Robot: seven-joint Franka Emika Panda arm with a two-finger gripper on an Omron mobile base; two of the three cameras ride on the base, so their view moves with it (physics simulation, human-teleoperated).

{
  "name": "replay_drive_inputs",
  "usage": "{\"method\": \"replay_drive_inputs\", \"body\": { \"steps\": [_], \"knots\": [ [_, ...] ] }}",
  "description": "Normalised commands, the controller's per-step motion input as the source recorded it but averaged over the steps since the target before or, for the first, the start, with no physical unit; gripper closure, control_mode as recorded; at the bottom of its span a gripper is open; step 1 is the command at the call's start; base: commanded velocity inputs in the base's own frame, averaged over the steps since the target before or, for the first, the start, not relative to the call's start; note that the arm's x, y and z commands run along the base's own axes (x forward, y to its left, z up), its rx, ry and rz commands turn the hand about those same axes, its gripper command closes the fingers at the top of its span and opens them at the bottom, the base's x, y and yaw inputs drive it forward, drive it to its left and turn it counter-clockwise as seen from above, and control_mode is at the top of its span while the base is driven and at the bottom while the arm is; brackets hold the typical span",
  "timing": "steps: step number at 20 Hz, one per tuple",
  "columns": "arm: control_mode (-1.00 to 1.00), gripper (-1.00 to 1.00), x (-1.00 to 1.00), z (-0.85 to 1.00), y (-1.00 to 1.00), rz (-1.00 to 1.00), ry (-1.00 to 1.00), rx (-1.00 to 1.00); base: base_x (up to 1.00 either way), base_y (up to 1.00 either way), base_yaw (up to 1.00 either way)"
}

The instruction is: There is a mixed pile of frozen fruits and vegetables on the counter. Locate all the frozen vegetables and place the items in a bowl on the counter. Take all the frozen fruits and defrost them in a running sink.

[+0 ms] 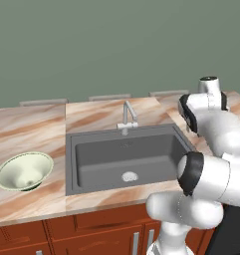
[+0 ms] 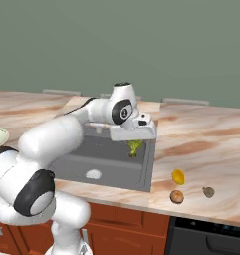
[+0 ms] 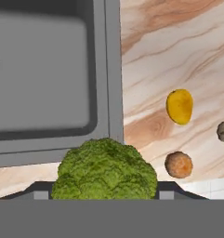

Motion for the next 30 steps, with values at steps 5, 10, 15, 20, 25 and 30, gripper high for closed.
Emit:
{"method": "replay_drive_inputs", "body": {
  "steps": [5,10,15,20,25,30],
  "knots": [
    [-1.0,1.0,-0.17,0.29,0.98,-0.05,0.0,0.18,0.0,0.0,0.0],
    [-1.0,1.0,0.47,0.01,0.52,-0.32,-0.07,0.23,0.0,0.0,0.0],
    [-1.0,1.0,0.25,0.0,1.0,-0.26,-0.01,-0.06,0.0,0.0,0.0],
    [-1.0,1.0,0.01,0.0,1.0,-0.1,0.17,-0.09,0.0,0.0,0.0],
    [-1.0,1.0,0.06,0.0,1.0,-0.04,0.23,-0.13,0.0,0.0,0.0],
    [-1.0,1.0,0.13,0.0,1.0,0.05,0.14,-0.14,0.0,0.0,0.0]
  ]
}}
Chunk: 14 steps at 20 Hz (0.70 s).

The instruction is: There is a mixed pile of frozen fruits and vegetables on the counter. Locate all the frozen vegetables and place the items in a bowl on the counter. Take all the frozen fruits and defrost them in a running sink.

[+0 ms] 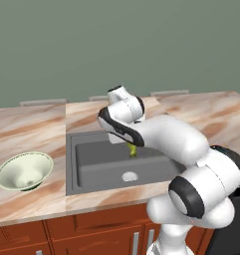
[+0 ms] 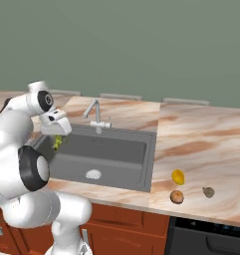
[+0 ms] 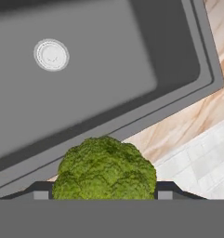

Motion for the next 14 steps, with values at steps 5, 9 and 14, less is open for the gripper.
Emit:
{"method": "replay_drive_inputs", "body": {
  "steps": [5,9,14],
  "knots": [
    [-1.0,1.0,0.19,-0.02,1.0,0.11,0.09,-0.13,0.0,0.0,0.0],
    [-1.0,1.0,0.01,0.0,1.0,0.07,0.03,-0.04,0.0,0.0,0.0],
    [-1.0,1.0,0.1,-0.31,0.83,0.08,0.08,0.54,0.0,0.0,0.0]
  ]
}}
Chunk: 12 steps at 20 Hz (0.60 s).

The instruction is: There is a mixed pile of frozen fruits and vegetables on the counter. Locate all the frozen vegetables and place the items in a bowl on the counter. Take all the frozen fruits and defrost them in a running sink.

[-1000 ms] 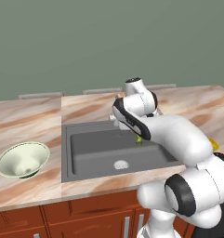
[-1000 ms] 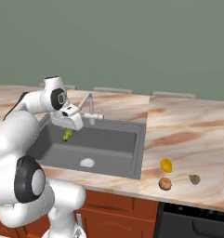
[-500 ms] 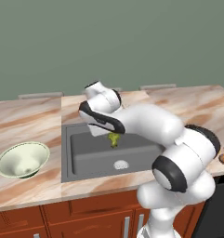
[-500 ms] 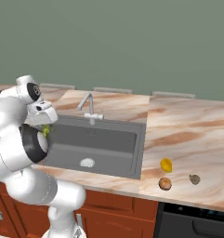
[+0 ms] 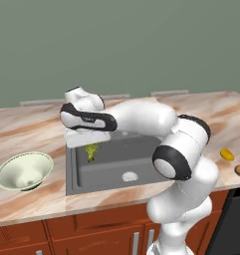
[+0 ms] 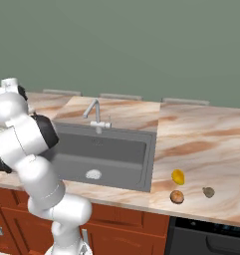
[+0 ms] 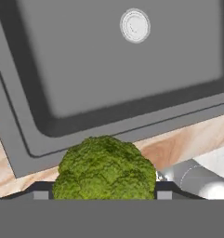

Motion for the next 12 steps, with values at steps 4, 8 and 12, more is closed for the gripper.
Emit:
{"method": "replay_drive_inputs", "body": {
  "steps": [4,8,12],
  "knots": [
    [-1.0,1.0,0.05,-0.75,0.9,0.08,0.15,0.78,0.0,0.0,0.0],
    [-1.0,1.0,-0.13,0.37,0.86,0.18,-0.01,0.19,0.0,0.0,0.0],
    [-1.0,1.0,-0.05,0.89,0.71,0.17,-0.11,-0.06,0.0,0.0,0.0]
  ]
}}
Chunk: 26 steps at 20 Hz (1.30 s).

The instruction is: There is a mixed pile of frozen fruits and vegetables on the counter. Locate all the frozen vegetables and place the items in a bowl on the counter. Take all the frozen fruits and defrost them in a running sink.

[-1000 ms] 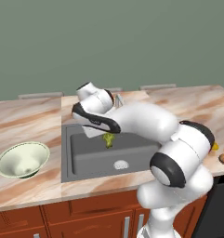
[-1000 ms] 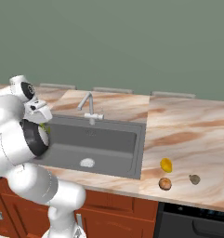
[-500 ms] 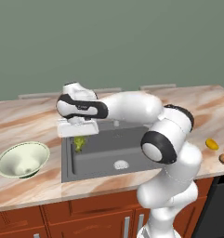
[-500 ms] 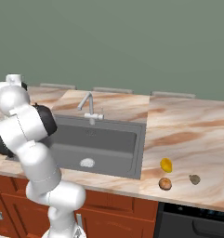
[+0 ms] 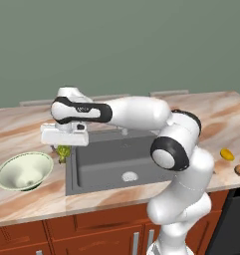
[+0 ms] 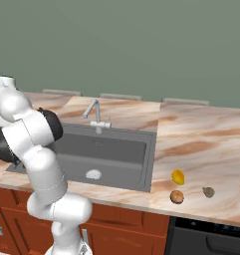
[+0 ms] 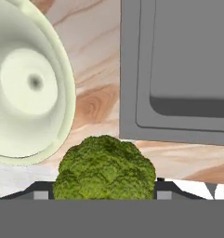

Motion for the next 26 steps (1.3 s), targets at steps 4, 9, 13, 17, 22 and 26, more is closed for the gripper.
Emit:
{"method": "replay_drive_inputs", "body": {
  "steps": [4,9,13,17,22,26],
  "knots": [
    [-1.0,1.0,0.0,0.57,0.91,0.13,-0.01,-0.16,0.0,0.0,0.0],
    [-1.0,1.0,0.3,-0.06,1.0,0.06,-0.11,-0.19,0.0,0.0,0.0],
    [-1.0,1.0,0.35,-0.06,1.0,0.05,-0.15,-0.2,0.0,0.0,0.0],
    [-1.0,1.0,0.18,-0.2,0.77,0.01,-0.05,-0.2,0.0,0.0,0.0],
    [-1.0,1.0,0.0,-0.52,-0.12,-0.1,0.06,-0.04,0.0,0.0,0.0],
    [-1.0,1.0,0.09,-0.6,-0.54,-0.15,0.11,-0.04,0.0,0.0,0.0]
  ]
}}
